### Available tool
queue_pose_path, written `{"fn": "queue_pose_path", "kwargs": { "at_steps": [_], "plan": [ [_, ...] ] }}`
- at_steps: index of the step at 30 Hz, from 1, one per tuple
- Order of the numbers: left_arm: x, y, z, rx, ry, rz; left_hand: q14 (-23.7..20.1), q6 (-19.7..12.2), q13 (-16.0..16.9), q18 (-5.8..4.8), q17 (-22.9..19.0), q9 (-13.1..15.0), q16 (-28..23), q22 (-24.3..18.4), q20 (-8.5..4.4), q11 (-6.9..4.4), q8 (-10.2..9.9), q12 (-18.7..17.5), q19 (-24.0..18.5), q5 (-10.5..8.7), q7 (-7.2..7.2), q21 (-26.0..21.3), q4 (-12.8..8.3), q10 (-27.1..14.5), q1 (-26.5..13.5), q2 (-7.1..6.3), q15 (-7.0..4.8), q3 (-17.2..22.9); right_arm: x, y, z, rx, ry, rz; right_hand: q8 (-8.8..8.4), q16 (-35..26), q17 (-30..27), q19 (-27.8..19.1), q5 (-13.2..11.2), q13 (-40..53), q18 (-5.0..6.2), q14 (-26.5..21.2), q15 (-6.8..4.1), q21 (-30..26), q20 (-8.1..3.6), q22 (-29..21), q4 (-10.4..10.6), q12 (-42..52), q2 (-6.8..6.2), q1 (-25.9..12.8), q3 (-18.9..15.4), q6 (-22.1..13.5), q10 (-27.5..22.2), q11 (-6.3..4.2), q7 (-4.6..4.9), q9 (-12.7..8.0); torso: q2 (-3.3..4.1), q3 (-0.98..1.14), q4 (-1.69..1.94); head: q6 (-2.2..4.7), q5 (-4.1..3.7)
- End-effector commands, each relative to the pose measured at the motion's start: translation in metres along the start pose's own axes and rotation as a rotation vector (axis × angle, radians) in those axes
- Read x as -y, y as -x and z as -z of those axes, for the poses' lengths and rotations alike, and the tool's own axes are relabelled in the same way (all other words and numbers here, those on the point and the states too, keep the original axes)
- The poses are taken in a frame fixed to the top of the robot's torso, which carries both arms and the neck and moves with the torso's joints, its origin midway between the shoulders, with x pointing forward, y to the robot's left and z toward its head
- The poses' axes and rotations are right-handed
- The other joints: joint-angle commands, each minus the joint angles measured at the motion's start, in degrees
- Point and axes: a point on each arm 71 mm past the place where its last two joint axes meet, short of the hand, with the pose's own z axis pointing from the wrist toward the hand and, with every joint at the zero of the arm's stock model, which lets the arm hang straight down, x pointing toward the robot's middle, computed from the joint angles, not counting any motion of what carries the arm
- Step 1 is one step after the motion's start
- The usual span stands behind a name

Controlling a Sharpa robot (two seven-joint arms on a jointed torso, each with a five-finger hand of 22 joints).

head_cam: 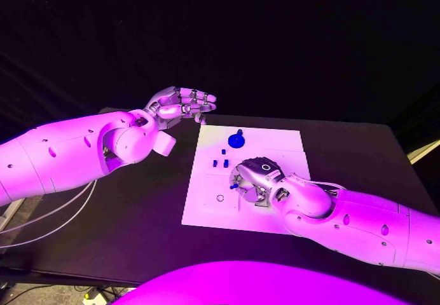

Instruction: Assemble the parts on the task board

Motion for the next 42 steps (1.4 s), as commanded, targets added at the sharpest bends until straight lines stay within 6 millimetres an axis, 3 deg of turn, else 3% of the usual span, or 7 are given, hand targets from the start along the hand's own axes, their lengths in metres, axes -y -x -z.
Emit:
{"fn": "queue_pose_path", "kwargs": {
  "at_steps": [1, 17, 42],
  "plan": [
    [0.0008, -0.0009, -0.0002, -0.004, -0.002, 0.003, -0.49, -0.73, 0.75, -0.55, -0.65, 0.41, -0.44, -0.68, 0.36, -0.02, 0.50, 0.74, 0.11, 0.36, 0.49, -0.70, 0.23, -1.04, -0.16, 0.36, 0.17, -1.76, -0.0006, -0.0016, -0.0001, -0.020, 0.001, 0.009, 1.82, 0.79, 0.99, 0.79, 0.46, 2.96, -1.11, 2.78, -0.24, 1.09, -0.15, 0.86, -1.04, 1.66, 1.75, 0.12, 2.26, 0.69, 4.19, -1.26, 0.26, 0.94, 0.01, -0.01, -0.01, 0.01, 0.03],
    [0.0008, -0.0008, 0.0000, -0.004, -0.002, 0.002, -0.49, -0.73, 0.75, -0.55, -0.65, 0.41, -0.44, -0.68, 0.36, -0.02, 0.50, 0.74, 0.11, 0.36, 0.49, -0.70, 0.23, -1.04, -0.16, 0.36, 0.17, -1.76, 0.0003, -0.0006, -0.0004, -0.005, -0.018, 0.025, 1.81, 0.84, 1.04, 0.80, 0.46, 3.07, -1.12, 2.79, -0.24, 1.17, -0.15, 0.99, -1.09, 1.62, 1.80, 0.01, 2.28, 0.70, 4.19, -1.26, 0.26, 0.97, 0.00, 0.04, 0.01, 0.01, -0.10],
    [0.0008, -0.0007, 0.0003, -0.004, -0.001, 0.002, -0.62, -0.77, 0.76, -0.55, -0.71, 0.41, -0.49, -0.74, 0.40, 0.03, 0.54, 0.85, 0.04, 0.36, 0.53, -0.80, 0.25, -1.25, -0.17, 0.40, 0.22, -1.83, -0.0038, -0.0044, -0.0016, -0.063, -0.016, 0.044, 1.81, 0.92, 1.15, 0.93, 0.46, 3.15, -1.19, 2.81, -0.24, 1.40, -0.15, 1.33, -1.12, 1.60, 1.82, -0.07, 2.27, 0.71, 4.20, -1.26, 0.26, 1.01, -0.01, -0.04, 0.01, 0.01, -0.22]
  ]
}}
